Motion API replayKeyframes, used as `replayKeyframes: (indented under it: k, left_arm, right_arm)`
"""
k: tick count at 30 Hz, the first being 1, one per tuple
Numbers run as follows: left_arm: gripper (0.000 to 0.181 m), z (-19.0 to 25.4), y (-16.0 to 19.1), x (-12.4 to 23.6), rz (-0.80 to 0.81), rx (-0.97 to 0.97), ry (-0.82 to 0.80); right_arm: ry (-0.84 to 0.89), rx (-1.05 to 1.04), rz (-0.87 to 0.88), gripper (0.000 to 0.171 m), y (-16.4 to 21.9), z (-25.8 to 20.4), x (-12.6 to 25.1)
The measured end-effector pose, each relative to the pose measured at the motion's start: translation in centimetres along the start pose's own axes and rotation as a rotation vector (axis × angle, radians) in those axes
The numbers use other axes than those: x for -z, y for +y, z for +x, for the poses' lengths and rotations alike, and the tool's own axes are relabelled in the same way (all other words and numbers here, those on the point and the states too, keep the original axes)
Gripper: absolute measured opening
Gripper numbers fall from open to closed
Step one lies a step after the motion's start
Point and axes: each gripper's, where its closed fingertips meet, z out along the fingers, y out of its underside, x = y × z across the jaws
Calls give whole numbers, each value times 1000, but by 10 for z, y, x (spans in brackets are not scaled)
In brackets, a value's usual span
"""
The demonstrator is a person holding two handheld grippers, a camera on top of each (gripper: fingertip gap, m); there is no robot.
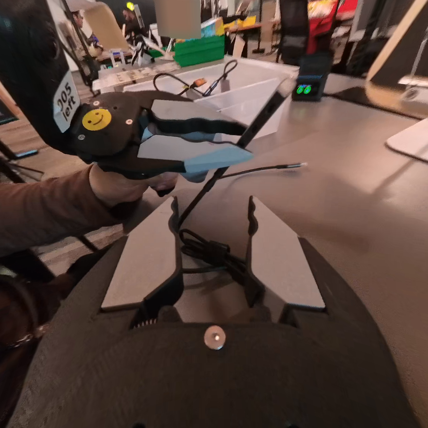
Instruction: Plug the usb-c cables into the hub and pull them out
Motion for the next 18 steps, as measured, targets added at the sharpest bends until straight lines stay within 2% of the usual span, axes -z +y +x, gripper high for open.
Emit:
replayKeyframes:
  k: [4,8,13,18]
  left_arm:
    - [19,10,-9,3,6,-9,42]
    - [19,19,-19,9,16,-39,61]
    - [20,23,-24,20,-17,-23,114]
    - [47,10,-30,42,6,-117,146]
  right_arm:
    - [-12,-24,-62,49,3,-11,-12]
    - [-15,-18,-84,12,3,-16,-13]
    - [-2,9,-141,7,2,-15,0]
    - [11,-50,-113,3,-8,-4,17]
